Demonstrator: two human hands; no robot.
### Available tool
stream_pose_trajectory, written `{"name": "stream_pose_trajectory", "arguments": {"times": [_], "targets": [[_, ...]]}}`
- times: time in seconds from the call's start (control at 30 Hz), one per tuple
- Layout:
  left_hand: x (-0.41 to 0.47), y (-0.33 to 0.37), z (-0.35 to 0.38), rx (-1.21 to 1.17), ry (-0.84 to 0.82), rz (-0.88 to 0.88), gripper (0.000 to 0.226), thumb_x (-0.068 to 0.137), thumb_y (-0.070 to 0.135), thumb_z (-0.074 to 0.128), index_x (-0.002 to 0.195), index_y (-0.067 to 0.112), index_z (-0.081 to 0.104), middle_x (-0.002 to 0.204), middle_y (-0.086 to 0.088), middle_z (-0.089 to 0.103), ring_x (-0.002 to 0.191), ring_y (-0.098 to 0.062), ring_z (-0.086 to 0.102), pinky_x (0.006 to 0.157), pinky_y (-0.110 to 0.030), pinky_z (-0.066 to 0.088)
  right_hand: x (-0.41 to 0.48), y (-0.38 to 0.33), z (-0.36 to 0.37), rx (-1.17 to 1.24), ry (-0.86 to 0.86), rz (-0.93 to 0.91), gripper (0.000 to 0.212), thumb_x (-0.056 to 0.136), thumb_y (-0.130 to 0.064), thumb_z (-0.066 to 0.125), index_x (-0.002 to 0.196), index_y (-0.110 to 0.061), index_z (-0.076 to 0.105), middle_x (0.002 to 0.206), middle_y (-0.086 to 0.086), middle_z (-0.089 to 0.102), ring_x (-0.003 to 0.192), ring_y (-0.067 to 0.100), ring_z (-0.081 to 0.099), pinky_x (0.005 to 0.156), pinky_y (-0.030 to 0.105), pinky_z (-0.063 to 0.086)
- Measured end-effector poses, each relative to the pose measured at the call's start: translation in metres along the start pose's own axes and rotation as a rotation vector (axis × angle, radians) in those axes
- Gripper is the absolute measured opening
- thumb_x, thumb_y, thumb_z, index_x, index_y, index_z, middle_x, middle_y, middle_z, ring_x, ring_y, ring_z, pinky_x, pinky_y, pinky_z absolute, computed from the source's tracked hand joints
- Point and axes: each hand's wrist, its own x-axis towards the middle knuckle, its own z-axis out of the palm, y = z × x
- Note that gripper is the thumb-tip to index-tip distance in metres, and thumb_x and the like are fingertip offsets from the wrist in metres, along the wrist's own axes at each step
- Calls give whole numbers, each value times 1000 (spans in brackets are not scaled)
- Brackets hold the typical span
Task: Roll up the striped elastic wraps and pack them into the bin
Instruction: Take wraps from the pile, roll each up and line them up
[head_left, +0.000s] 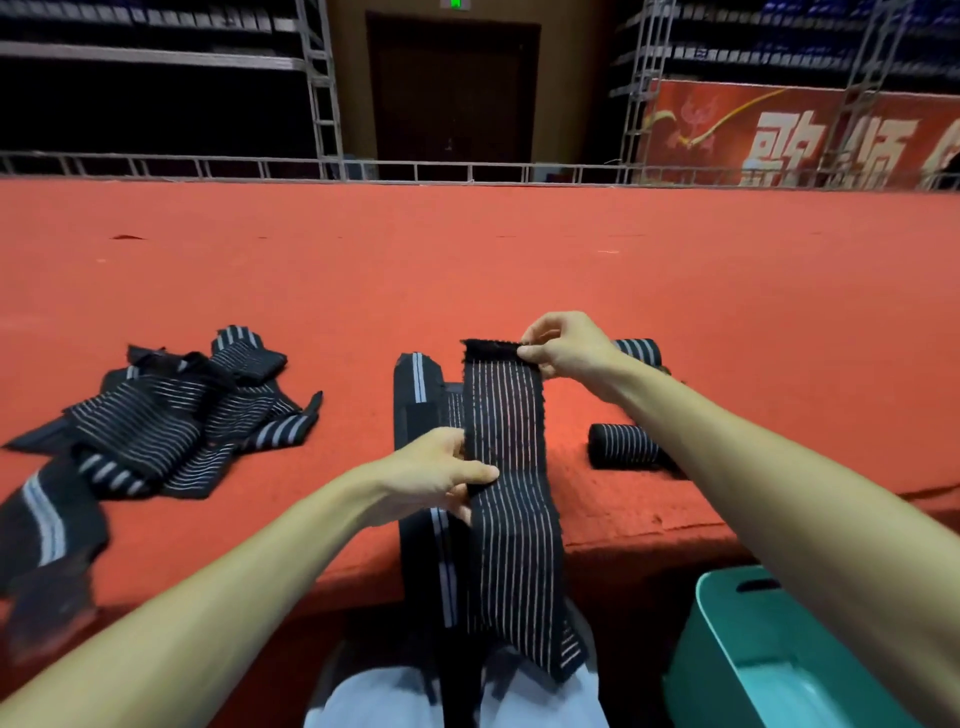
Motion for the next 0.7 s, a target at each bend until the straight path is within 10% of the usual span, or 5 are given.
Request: {"name": "stream_pose_trajectory", "arguments": {"times": [0.2, 0.4, 0.7], "targets": [[28, -21, -24, 139, 359, 41, 39, 90, 38, 62, 122, 21, 47, 91, 1, 60, 71, -11, 59, 69, -31, 51, 12, 34, 16, 16, -168, 95, 10, 89, 0, 62, 81, -4, 61, 73, 9, 58, 59, 16, 56, 53, 24, 52], [68, -33, -51, 119, 626, 223, 7, 89, 11, 65, 95, 14, 64, 63, 2, 58, 46, -1, 49, 52, -21, 43, 25, 60, 38, 200, -267, 110, 11, 87, 4, 63, 80, -4, 61, 72, 7, 58, 60, 13, 56, 55, 21, 52], [145, -42, -96, 287, 776, 149, 10, 86, 18, 69, 95, 18, 68, 66, 3, 65, 59, -6, 58, 59, -14, 45, 99, 105, 71, -51, 99, 82, 14, 81, -13, 75, 74, -23, 66, 61, -7, 61, 49, 7, 56, 47, 25, 48]]}}
